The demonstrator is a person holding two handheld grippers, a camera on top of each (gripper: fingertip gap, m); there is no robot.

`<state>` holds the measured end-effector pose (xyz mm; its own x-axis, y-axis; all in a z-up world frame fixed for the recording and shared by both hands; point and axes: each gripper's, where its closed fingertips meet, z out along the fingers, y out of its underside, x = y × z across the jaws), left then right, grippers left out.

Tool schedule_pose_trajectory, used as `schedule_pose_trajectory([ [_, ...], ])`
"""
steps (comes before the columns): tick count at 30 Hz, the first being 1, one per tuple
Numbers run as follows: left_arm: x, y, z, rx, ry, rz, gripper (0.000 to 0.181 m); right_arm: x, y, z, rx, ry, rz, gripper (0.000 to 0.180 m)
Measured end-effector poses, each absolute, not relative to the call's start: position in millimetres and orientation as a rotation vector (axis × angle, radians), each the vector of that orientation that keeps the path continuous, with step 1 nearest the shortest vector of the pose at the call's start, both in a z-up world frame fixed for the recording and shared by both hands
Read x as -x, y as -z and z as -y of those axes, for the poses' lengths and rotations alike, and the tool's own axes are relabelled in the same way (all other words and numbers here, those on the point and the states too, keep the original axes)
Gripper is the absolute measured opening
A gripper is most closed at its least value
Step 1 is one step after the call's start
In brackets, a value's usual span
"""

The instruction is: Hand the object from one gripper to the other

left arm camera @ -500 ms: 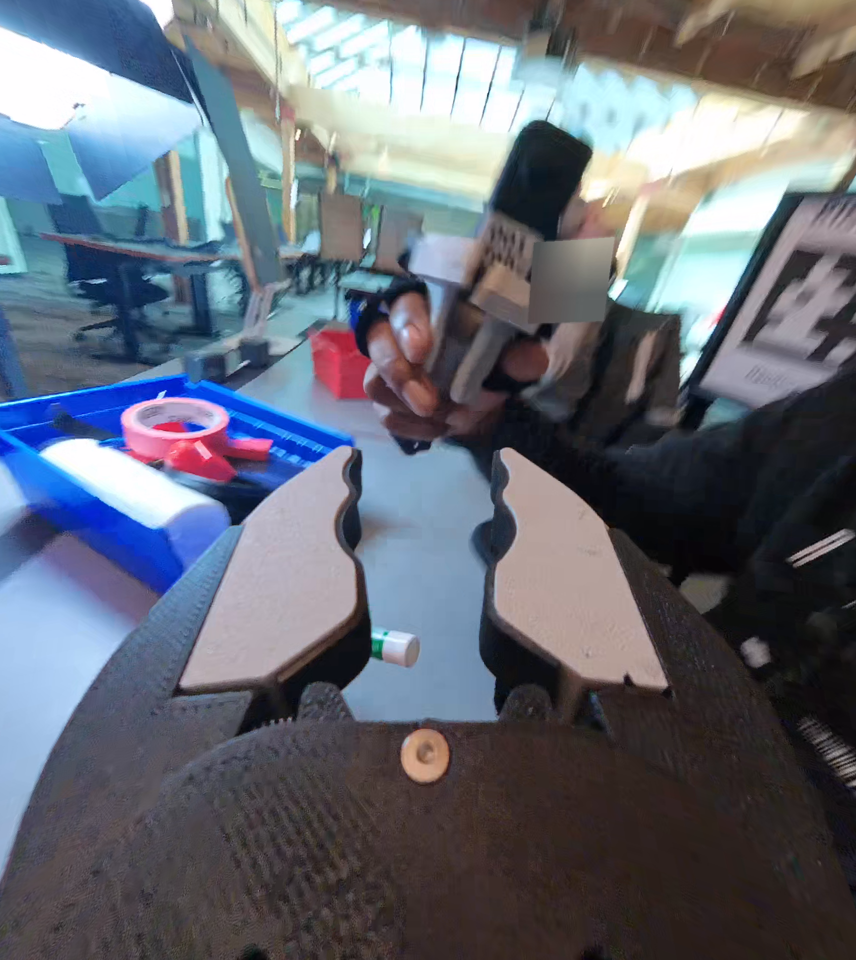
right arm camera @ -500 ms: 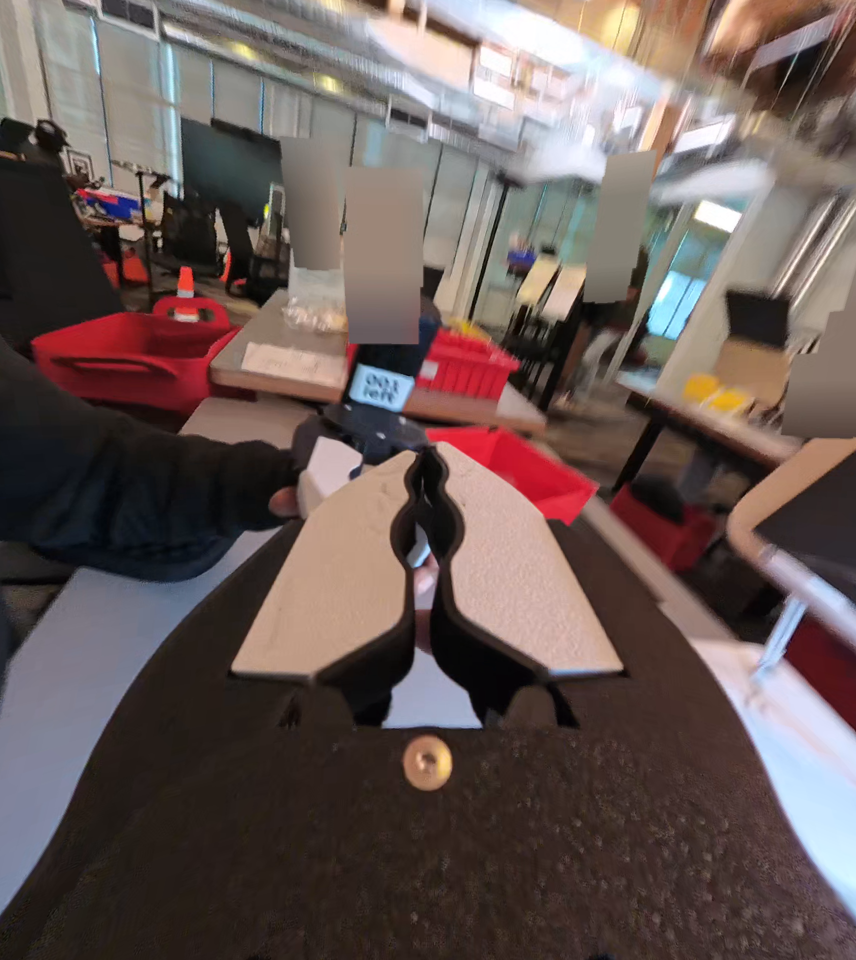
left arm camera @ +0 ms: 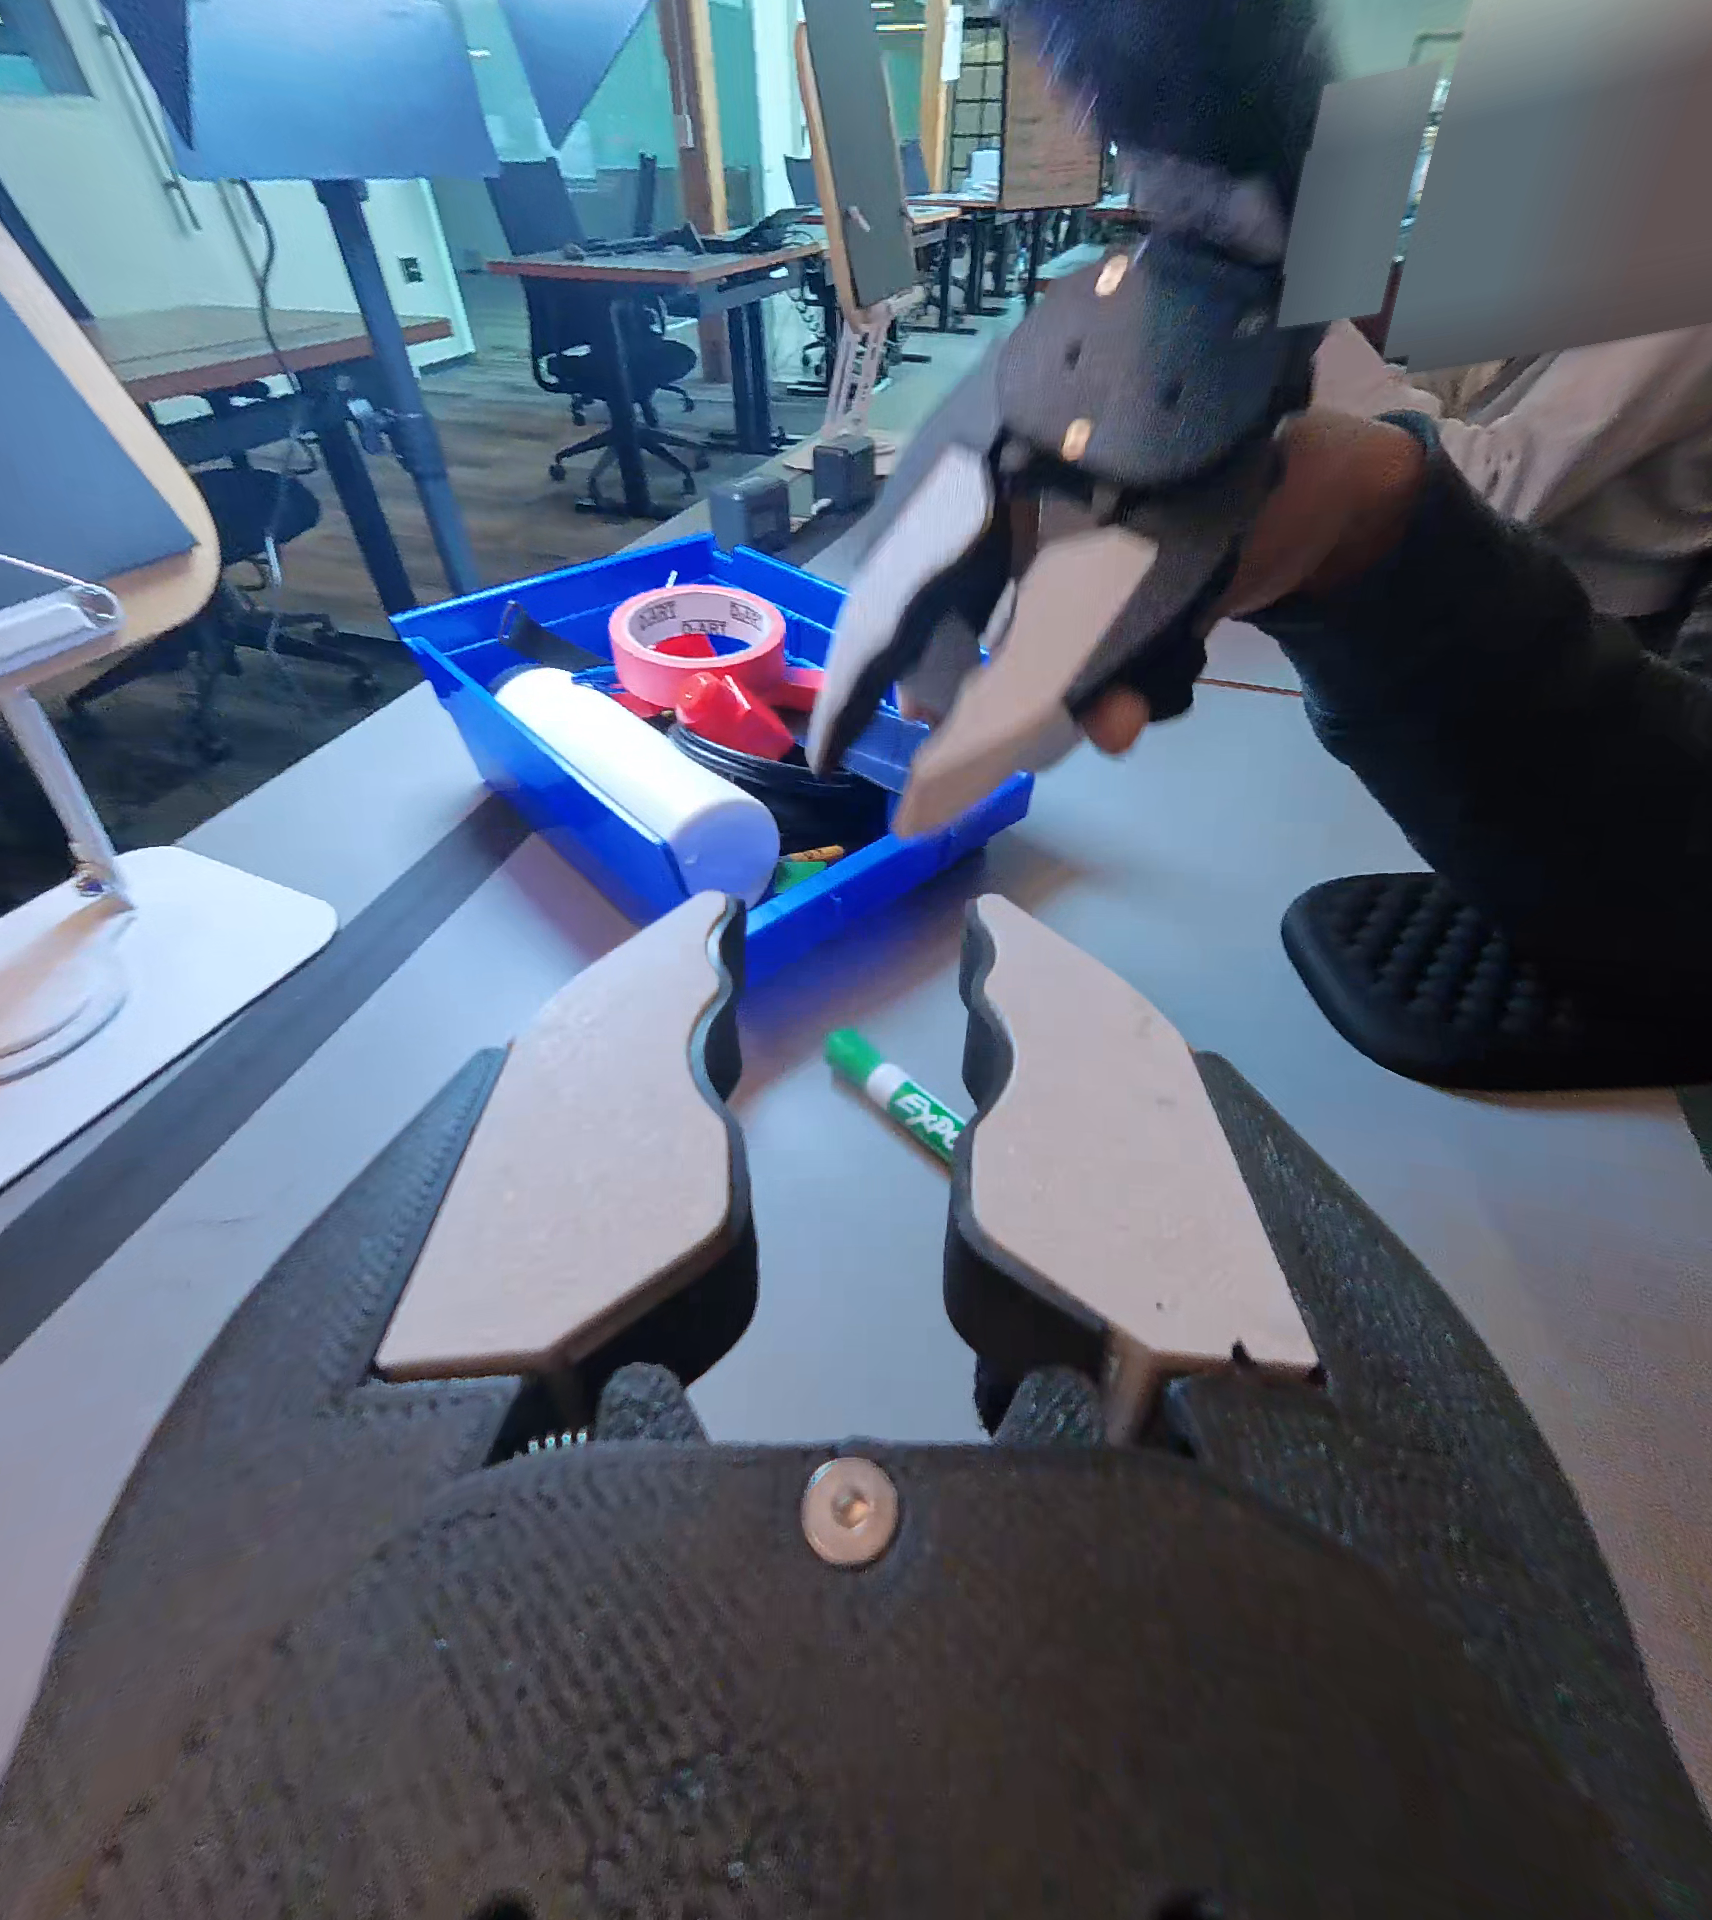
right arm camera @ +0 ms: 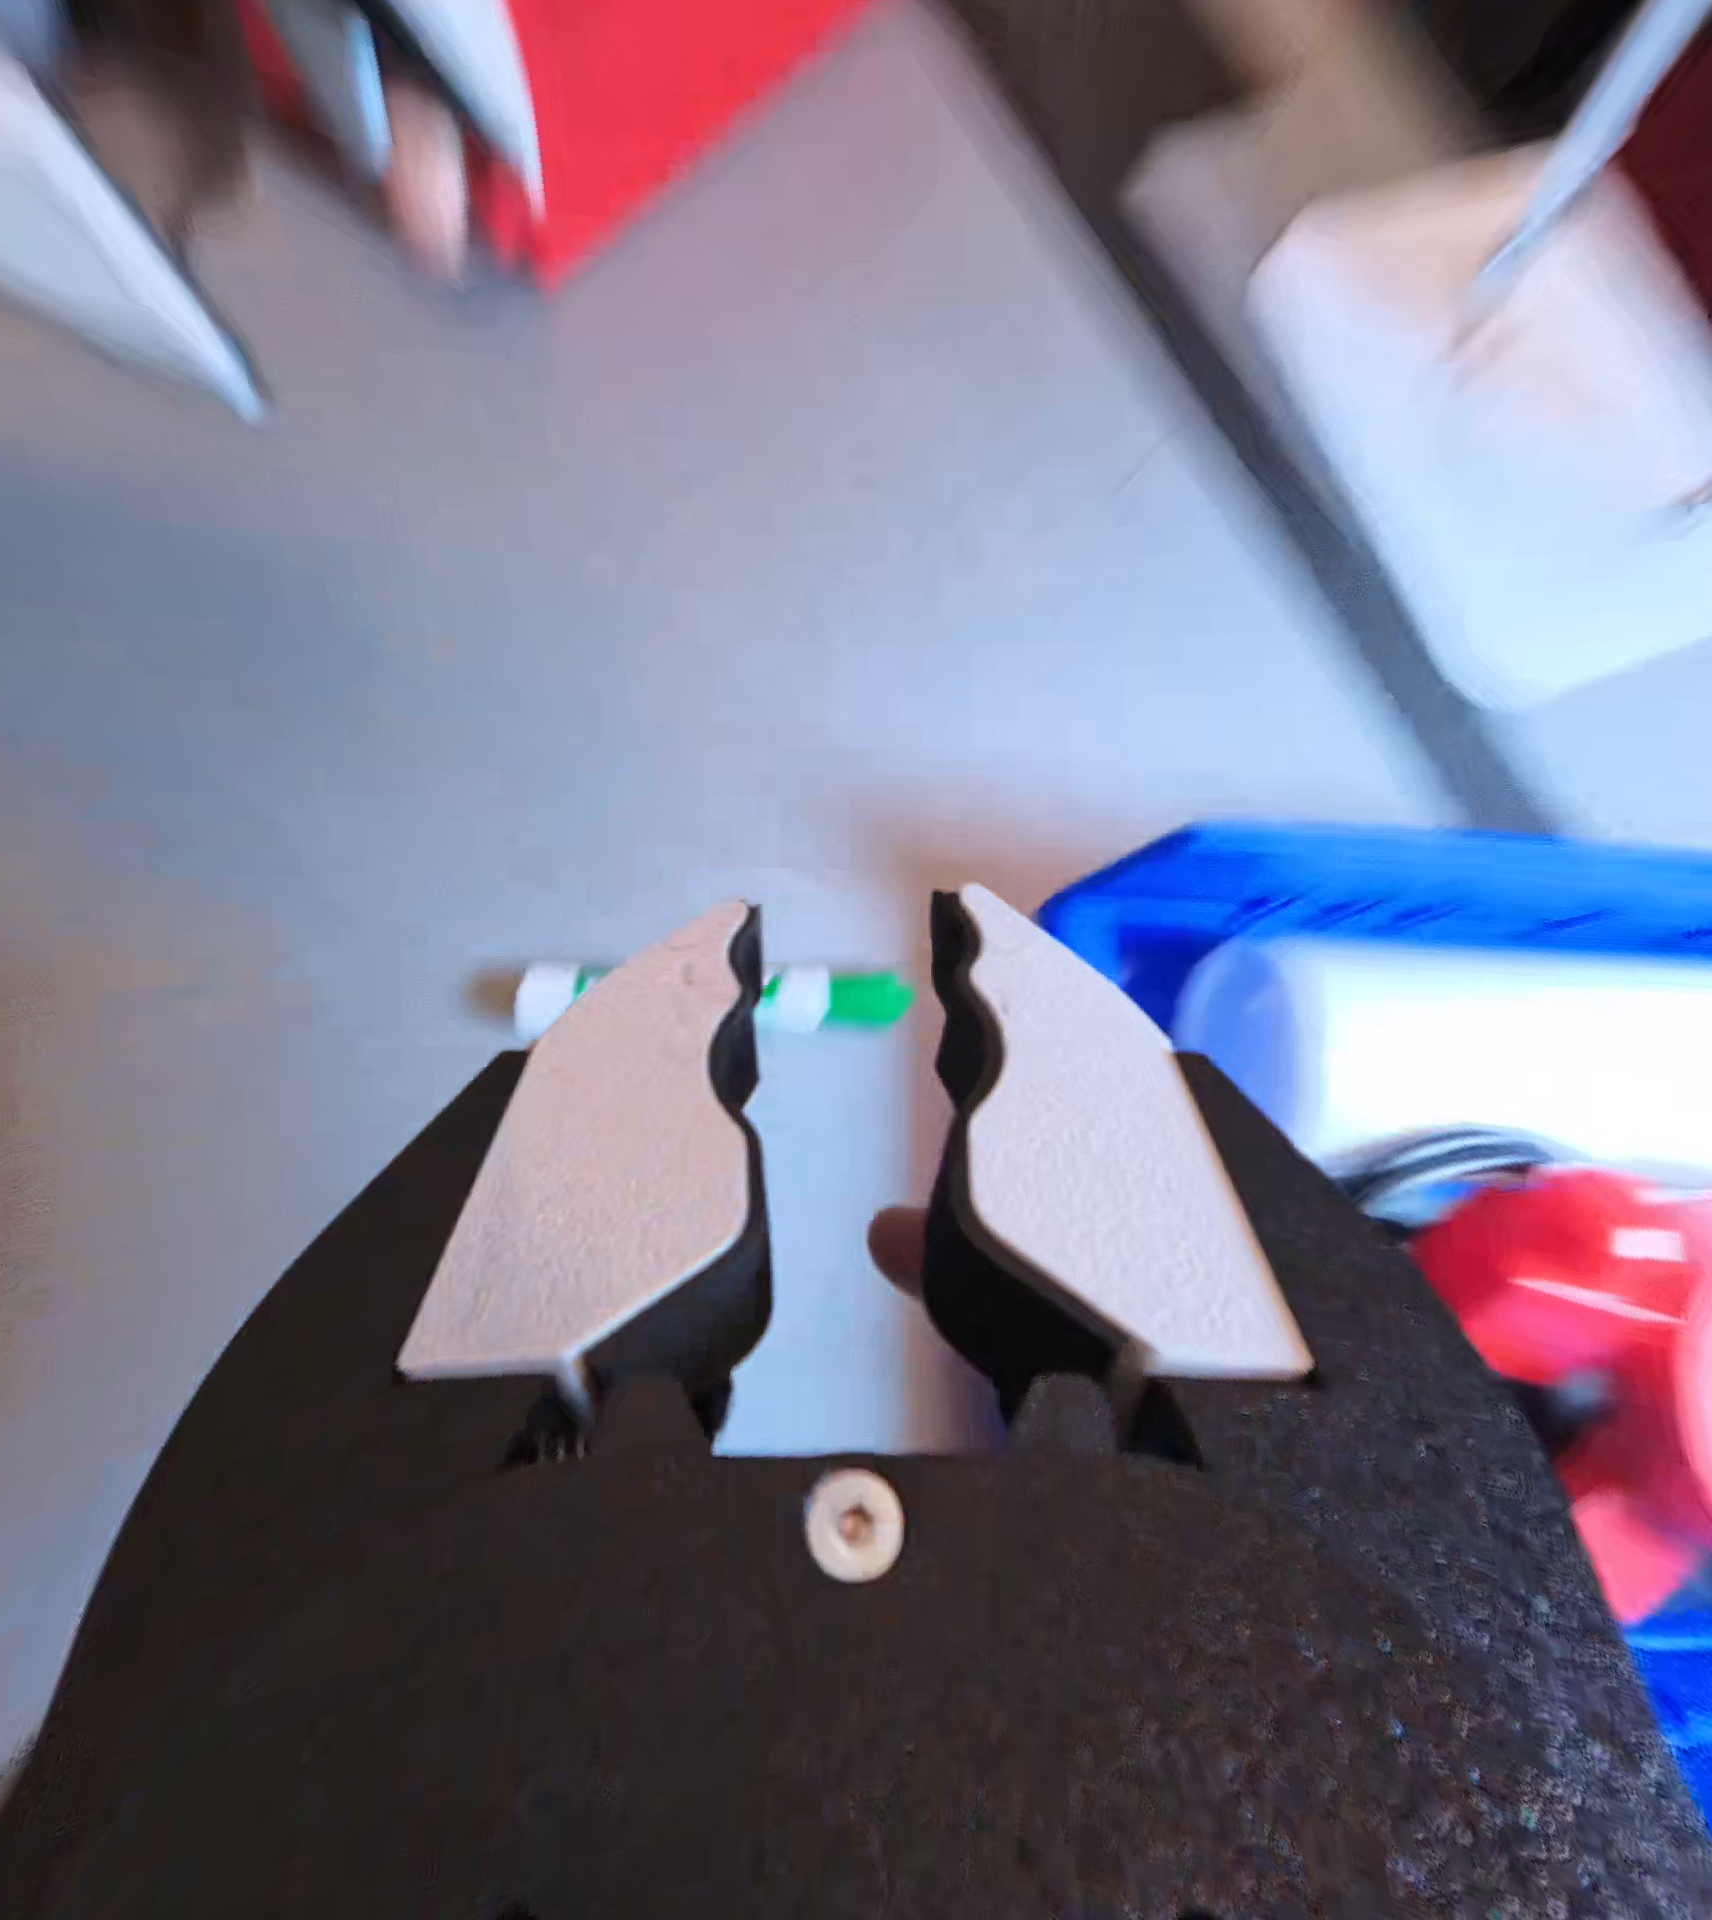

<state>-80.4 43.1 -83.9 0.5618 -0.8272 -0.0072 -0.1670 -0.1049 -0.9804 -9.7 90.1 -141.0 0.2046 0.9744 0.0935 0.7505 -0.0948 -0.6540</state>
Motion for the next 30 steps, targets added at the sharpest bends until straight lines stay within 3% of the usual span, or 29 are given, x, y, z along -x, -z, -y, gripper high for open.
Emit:
schedule_pose_trajectory([
  [4, 92, 74, -45, 1.596, 0.645, -0.83, 0.038, 5, 218, -73, 2.188, -0.529, 1.815, 0.036],
  [7, 101, 64, -44, 1.581, 0.632, -0.805, 0.038, 5, 257, -68, 2.328, -0.54, 1.862, 0.05],
  [19, 128, 36, -45, 1.529, 0.592, -0.729, 0.035, 90, 255, -30, 2.139, -0.646, 1.832, 0.072],
  [20, 130, 34, -45, 1.526, 0.589, -0.725, 0.035, 96, 261, -26, 2.12, -0.57, 1.854, 0.07],
  [23, 135, 32, -45, 1.523, 0.566, -0.722, 0.034, 115, 268, -14, 1.964, -0.477, 1.926, 0.023],
  [26, 142, 28, -45, 1.518, 0.535, -0.71, 0.034, 113, 248, -35, 1.788, -0.326, 1.894, 0.019],
  [30, 153, 16, -41, 1.48, 0.56, -0.687, 0.035, 109, 165, -51, 1.566, -0.611, 1.655, 0.019],
])
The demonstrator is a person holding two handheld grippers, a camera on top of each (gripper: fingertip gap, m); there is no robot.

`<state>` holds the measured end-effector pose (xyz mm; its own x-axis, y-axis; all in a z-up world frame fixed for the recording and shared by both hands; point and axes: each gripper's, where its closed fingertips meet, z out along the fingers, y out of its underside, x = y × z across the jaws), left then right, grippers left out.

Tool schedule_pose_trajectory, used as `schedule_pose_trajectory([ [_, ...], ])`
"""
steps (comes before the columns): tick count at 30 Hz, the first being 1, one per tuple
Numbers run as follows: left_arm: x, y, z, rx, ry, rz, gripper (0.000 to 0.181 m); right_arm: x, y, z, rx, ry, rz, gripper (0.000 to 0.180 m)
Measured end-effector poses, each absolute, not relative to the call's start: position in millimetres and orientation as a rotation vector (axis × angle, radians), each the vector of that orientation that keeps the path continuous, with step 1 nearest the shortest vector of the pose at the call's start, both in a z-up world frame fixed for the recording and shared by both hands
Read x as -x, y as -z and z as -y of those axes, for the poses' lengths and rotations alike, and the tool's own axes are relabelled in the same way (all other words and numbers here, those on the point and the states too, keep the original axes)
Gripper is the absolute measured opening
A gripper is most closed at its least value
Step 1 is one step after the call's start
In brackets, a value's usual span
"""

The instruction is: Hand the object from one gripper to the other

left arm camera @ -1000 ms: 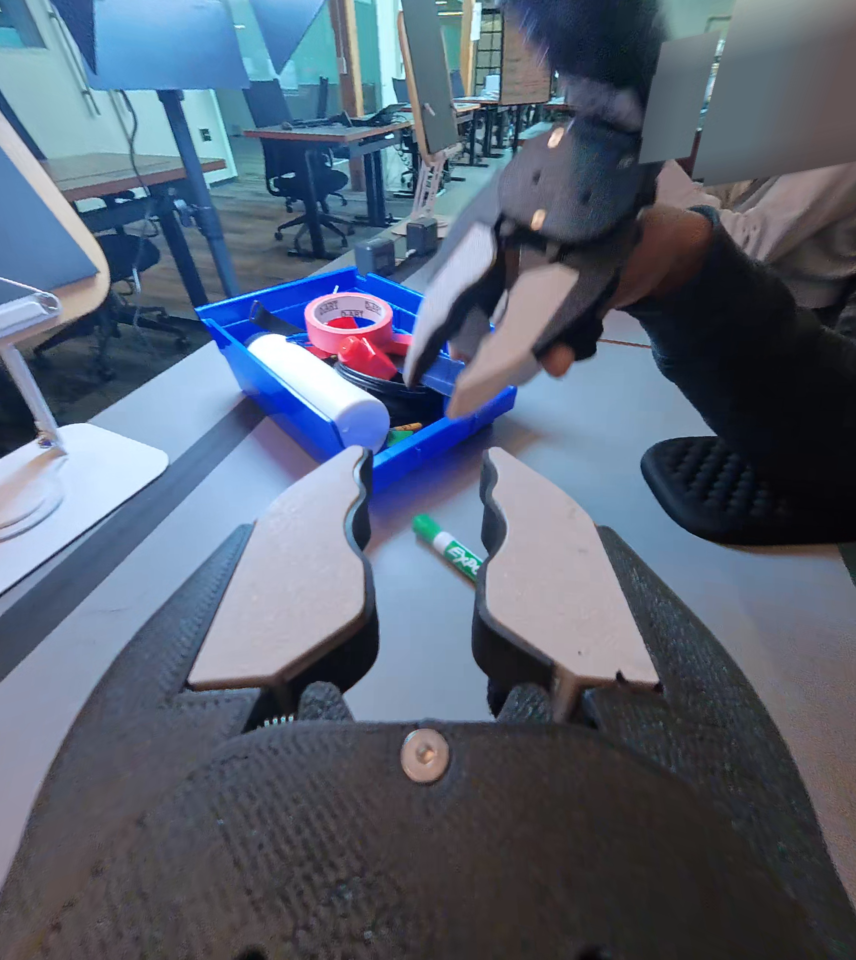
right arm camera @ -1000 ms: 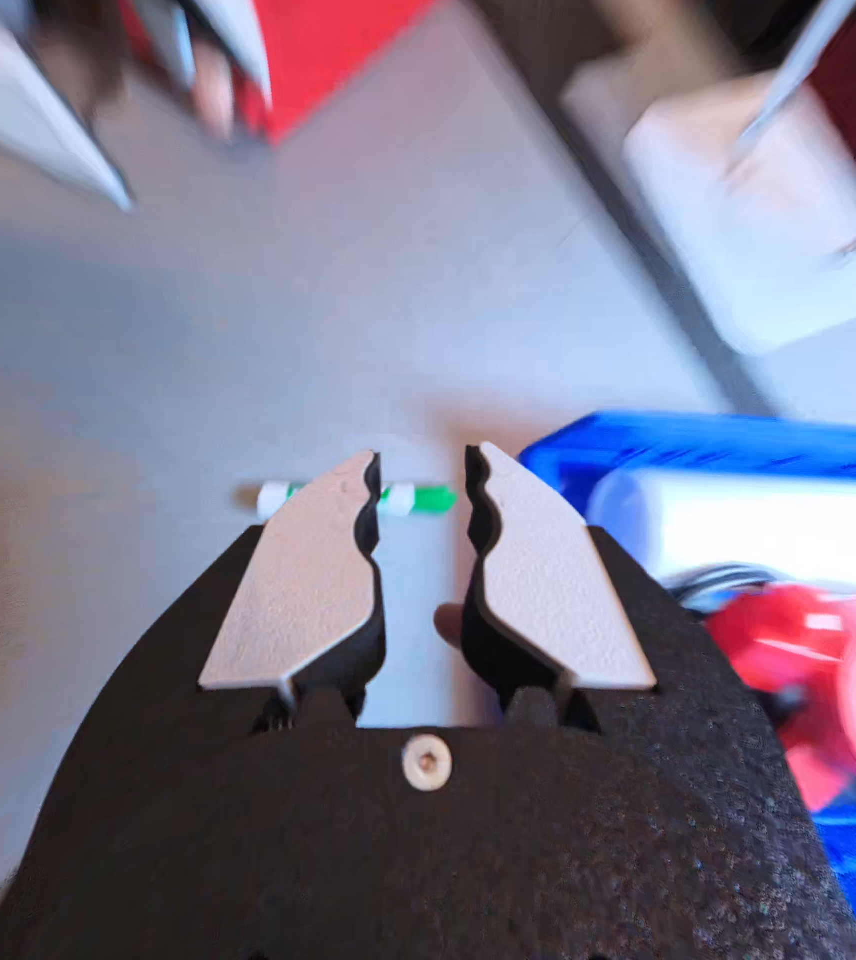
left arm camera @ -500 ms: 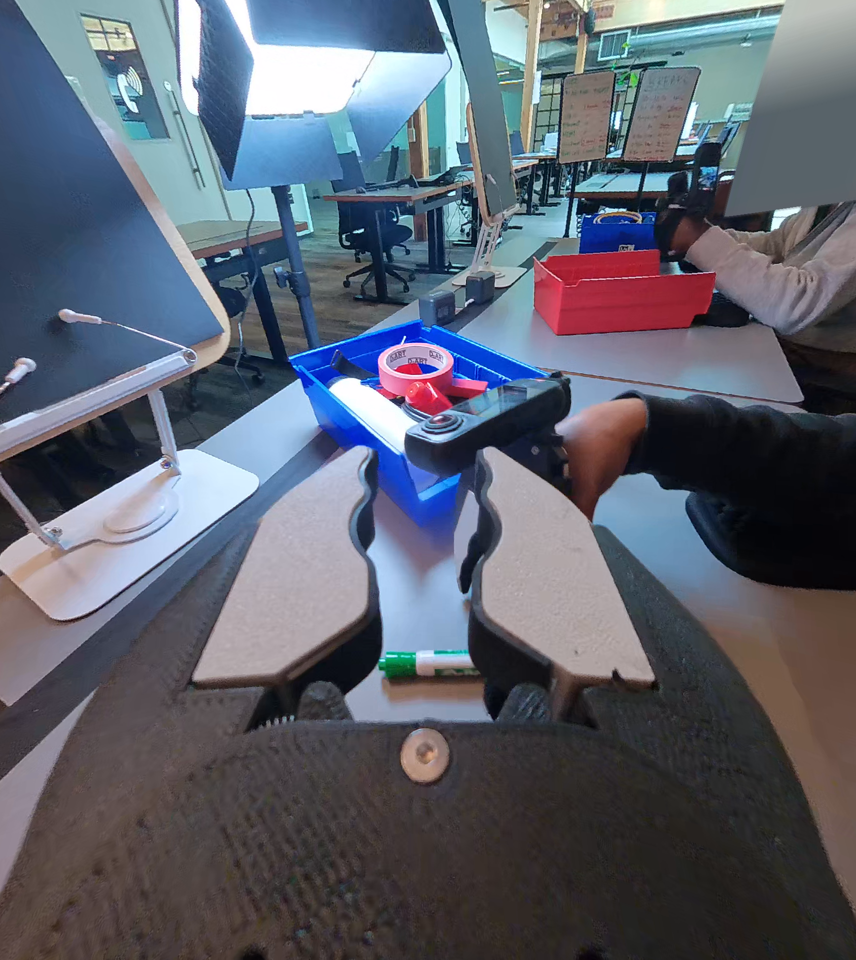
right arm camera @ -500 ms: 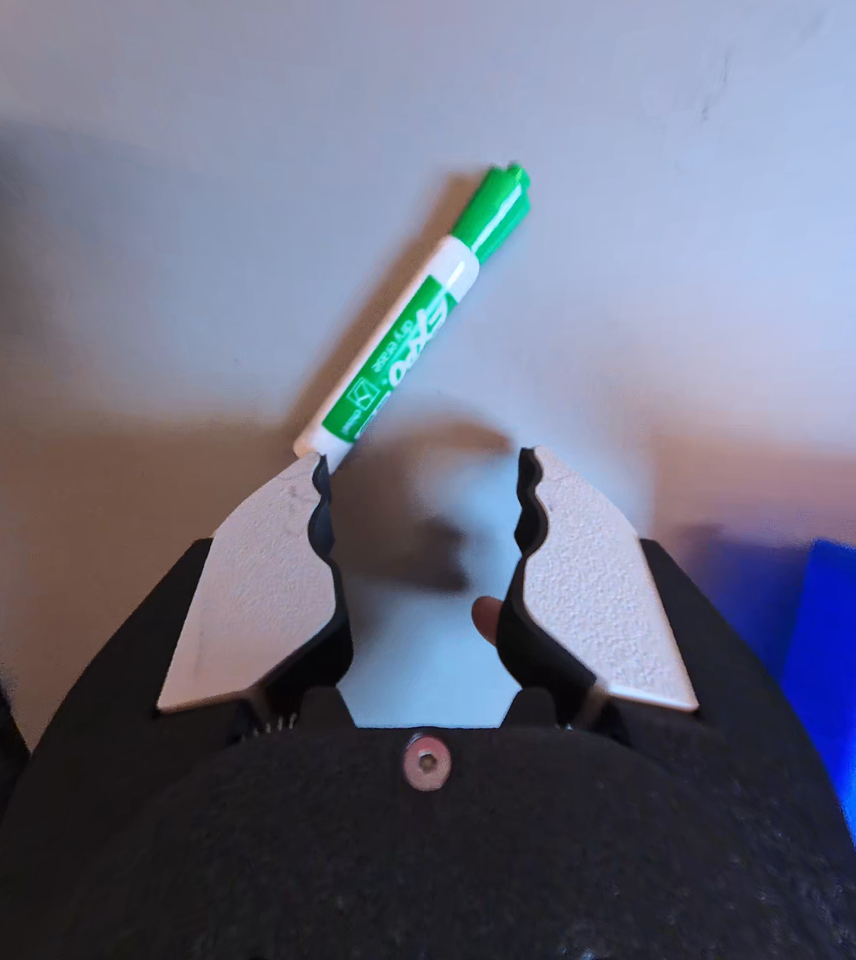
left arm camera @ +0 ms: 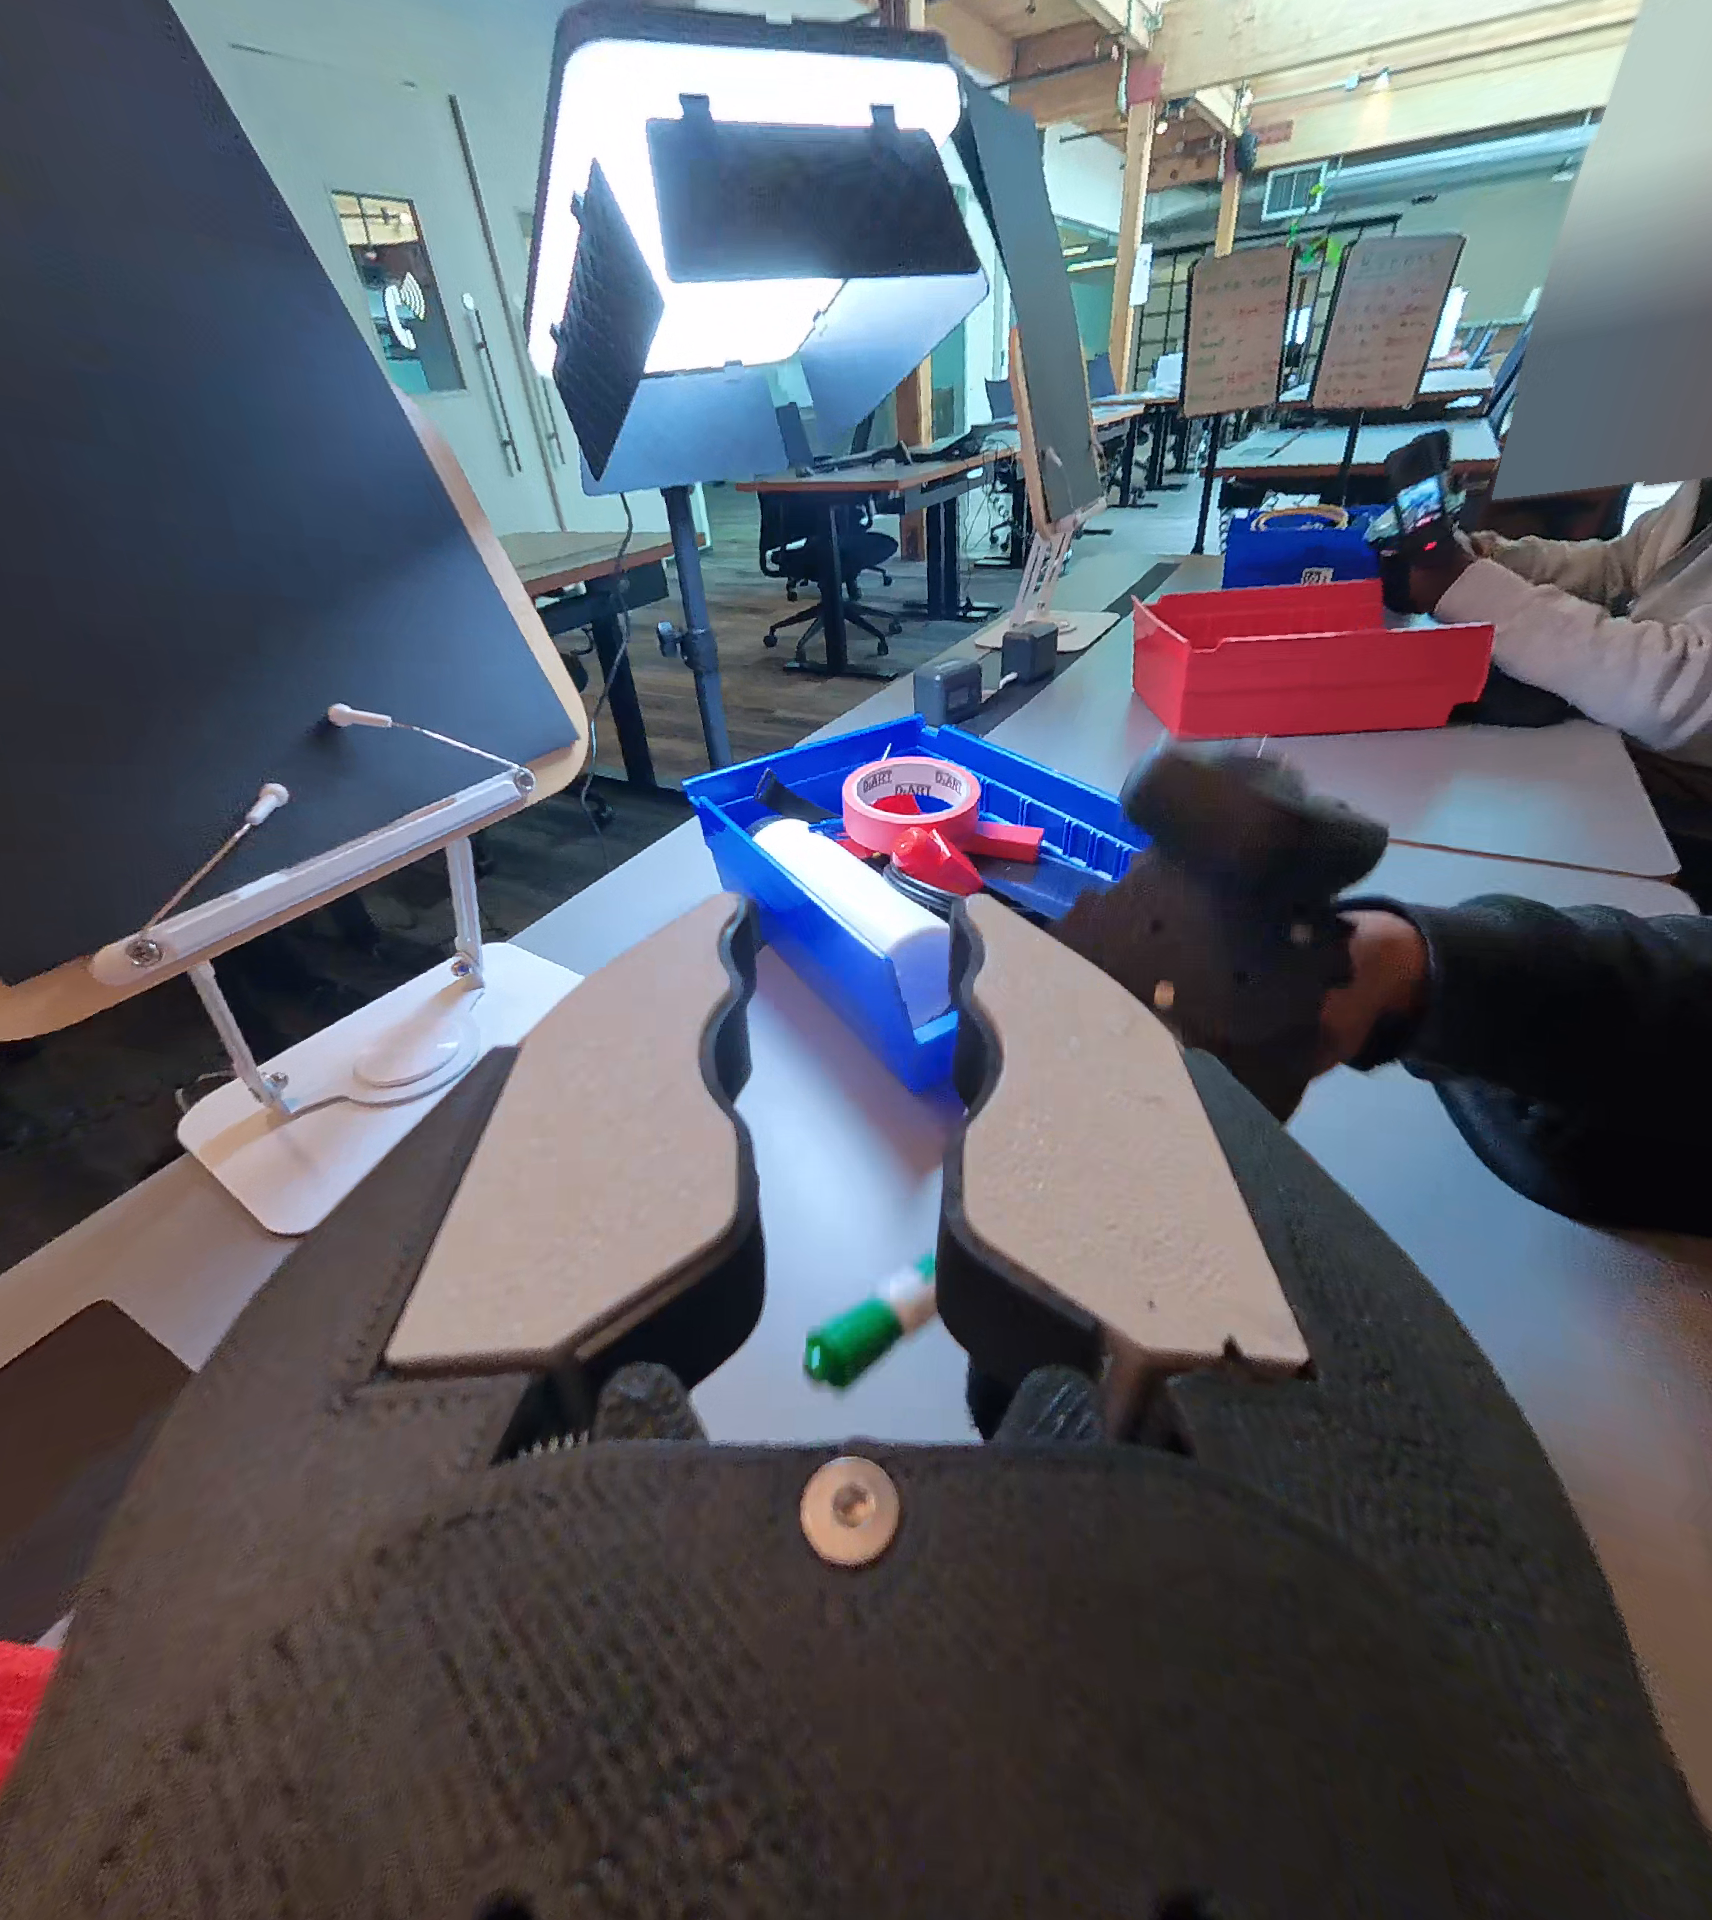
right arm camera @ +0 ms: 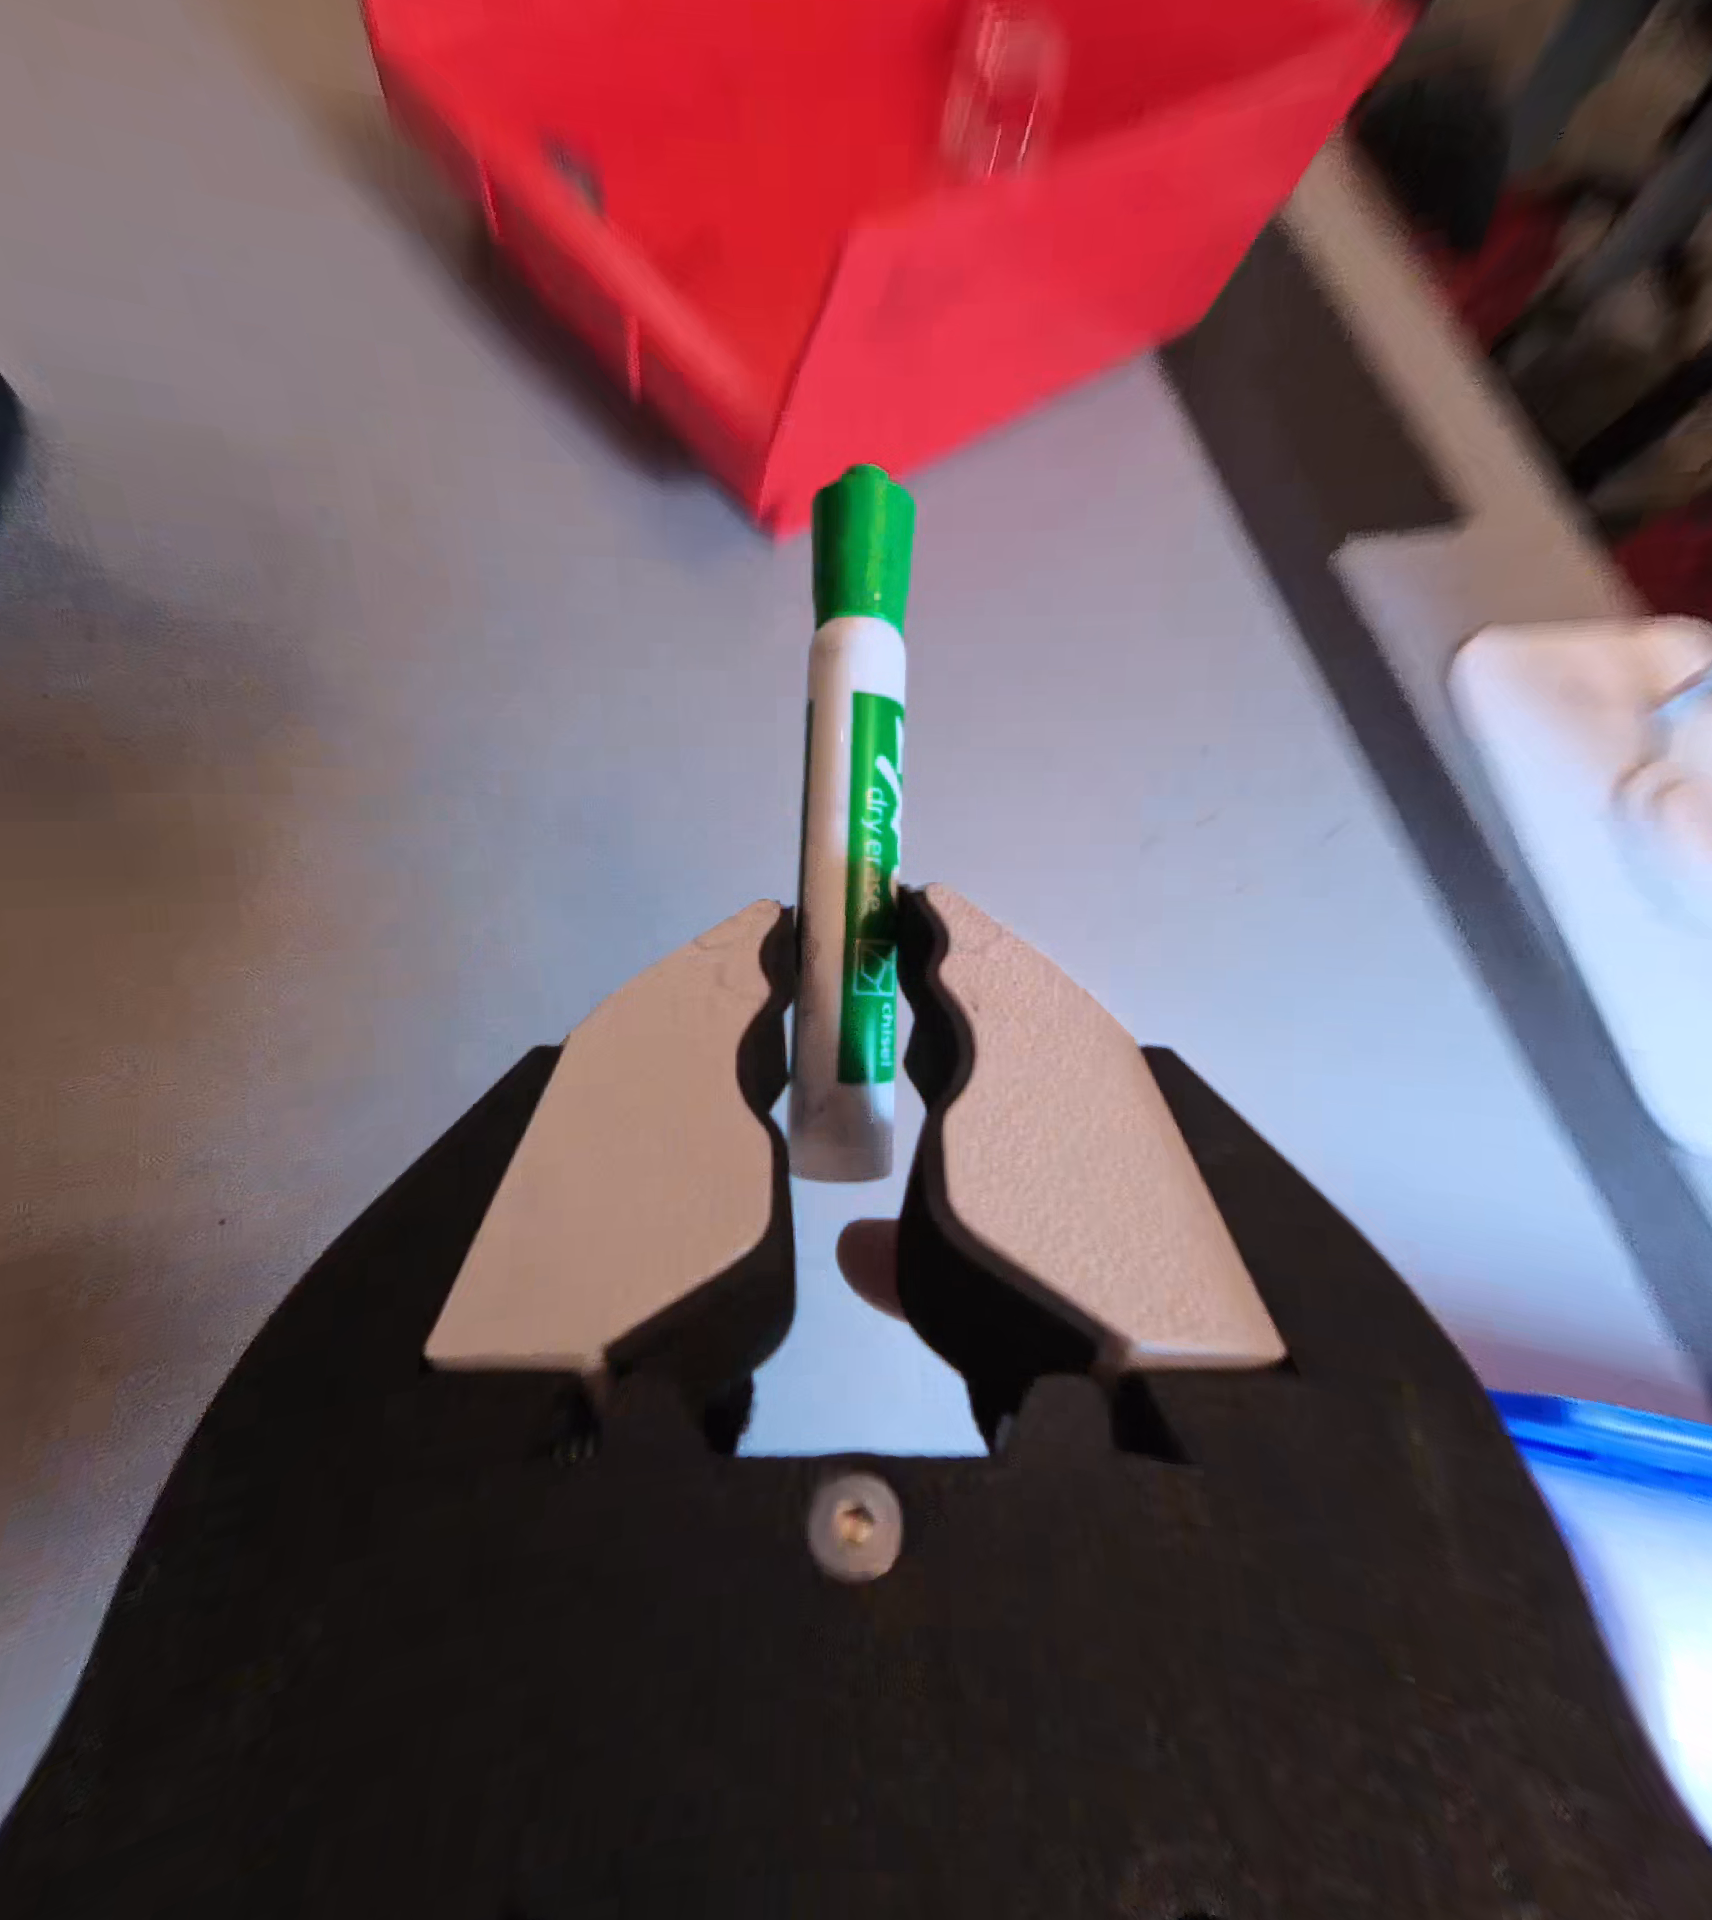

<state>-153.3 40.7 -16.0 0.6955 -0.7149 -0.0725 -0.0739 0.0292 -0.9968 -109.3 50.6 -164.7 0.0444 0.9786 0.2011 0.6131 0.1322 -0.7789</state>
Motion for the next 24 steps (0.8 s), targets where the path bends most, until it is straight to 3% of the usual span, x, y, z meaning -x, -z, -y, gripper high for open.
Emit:
schedule_pose_trajectory([
  [4, 145, 27, -30, 1.503, 0.575, -0.83, 0.044, 82, 112, -57, 1.392, -0.612, 1.605, 0.019],
  [10, 113, 80, -23, 1.572, 0.235, -1.201, 0.05, 65, 100, -35, 1.251, -0.516, 1.759, 0.019],
  [12, 103, 97, -19, 1.575, 0.156, -1.311, 0.043, 66, 101, -27, 1.206, -0.48, 1.8, 0.019],
  [14, 97, 105, -19, 1.552, 0.091, -1.365, 0.025, 64, 105, -22, 1.183, -0.427, 1.846, 0.019],
  [17, 95, 99, -19, 1.522, 0.125, -1.343, 0.019, 64, 92, -30, 1.139, -0.393, 1.767, 0.019],
  [24, 118, 46, -42, 1.424, 0.312, -0.9, 0.018, 56, 18, -63, 1.128, -0.63, 1.22, 0.041],
])
